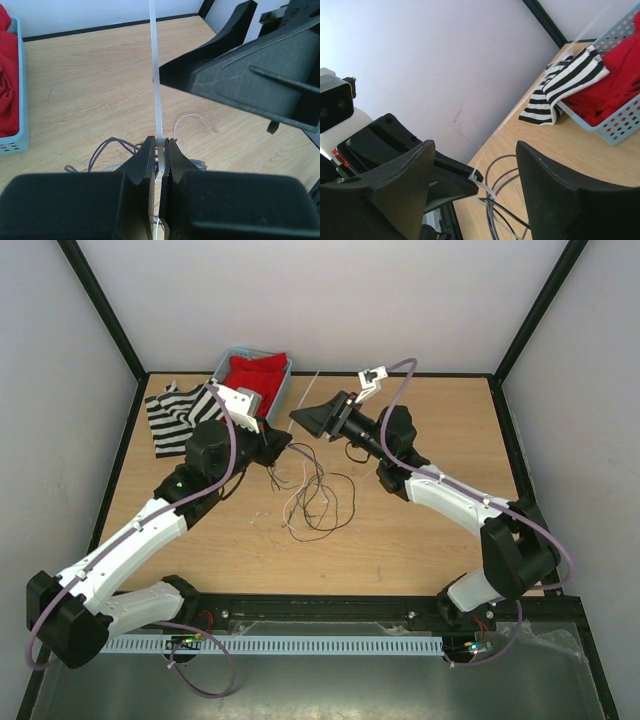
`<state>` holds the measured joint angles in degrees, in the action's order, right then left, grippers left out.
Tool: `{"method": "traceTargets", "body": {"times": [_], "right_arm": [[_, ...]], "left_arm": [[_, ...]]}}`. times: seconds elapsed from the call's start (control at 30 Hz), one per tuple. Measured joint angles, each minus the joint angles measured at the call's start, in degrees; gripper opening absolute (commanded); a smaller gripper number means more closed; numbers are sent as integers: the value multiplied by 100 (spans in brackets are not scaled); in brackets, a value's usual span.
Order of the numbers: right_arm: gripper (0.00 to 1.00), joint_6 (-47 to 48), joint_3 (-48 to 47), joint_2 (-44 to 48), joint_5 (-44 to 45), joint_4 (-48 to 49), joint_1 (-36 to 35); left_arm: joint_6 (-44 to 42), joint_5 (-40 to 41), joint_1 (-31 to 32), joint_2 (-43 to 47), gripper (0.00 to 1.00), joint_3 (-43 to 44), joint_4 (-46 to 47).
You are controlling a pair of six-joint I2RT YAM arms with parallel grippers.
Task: Zip-tie the wires
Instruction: Tie the cable at the center of the board.
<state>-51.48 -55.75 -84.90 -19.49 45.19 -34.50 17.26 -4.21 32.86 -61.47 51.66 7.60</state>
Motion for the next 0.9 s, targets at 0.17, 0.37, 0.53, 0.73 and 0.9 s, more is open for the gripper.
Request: {"method": "traceTargets", "body": {"times": [0.17,0.37,0.53,0.73,0.9], "right_arm": [[53,-39,-210,-289,-31,20,-164],[6,-39,-358,-570,-120,-7,-227],[0,94,-411,-584,-127,-81,-238],[0,590,-905,-584,-131,-881,-225],[0,1200,-1698,-597,-199,-1856,-114]], "left_arm": [[-4,-66,13,-20,0,0,28],[-13,-118,26,-20,0,0,70],[-37,-125,26,-61,0,-4,66],[-61,-39,42,-114,0,-37,249],[-72,177,164,-127,0,-140,629]]}}
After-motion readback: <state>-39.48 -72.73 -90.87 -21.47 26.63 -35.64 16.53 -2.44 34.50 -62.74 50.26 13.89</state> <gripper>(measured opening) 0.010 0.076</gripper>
